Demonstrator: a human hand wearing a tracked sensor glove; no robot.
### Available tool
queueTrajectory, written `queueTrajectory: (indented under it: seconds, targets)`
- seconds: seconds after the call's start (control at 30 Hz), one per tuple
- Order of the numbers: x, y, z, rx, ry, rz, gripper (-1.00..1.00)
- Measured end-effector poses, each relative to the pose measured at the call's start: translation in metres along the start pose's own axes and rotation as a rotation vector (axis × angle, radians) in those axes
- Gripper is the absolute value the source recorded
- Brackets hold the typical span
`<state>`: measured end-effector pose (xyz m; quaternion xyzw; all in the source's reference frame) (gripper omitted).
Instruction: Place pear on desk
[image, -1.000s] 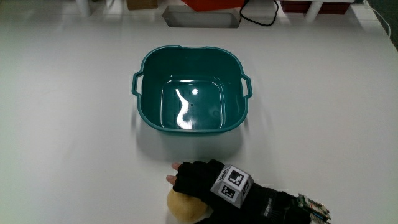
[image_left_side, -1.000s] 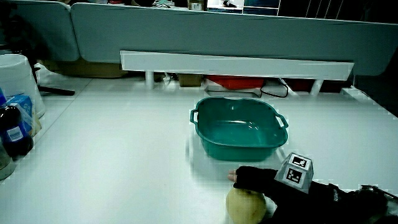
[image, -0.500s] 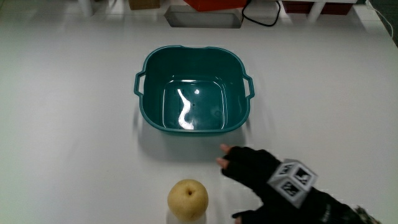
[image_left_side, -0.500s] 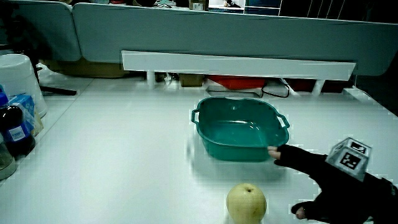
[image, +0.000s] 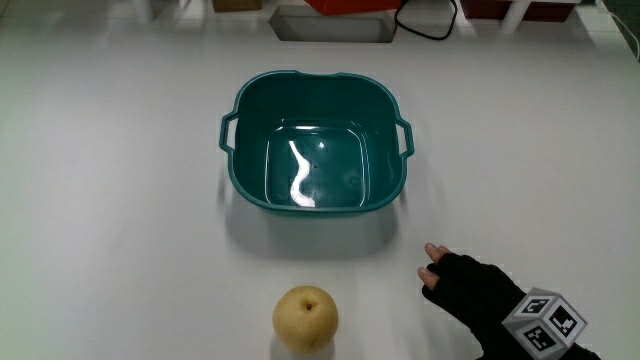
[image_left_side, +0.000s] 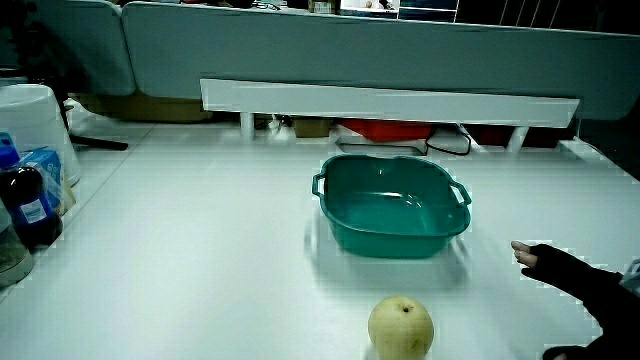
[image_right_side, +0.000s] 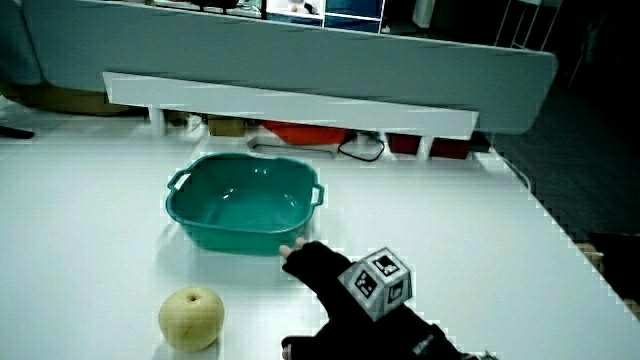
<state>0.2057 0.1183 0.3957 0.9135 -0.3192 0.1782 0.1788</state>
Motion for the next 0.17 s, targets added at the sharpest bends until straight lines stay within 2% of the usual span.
queueTrajectory:
  seconds: [0.17]
  targets:
    - [0.0021,0.001,-0.0036,-0.011,0.005,-0.002,-1.0]
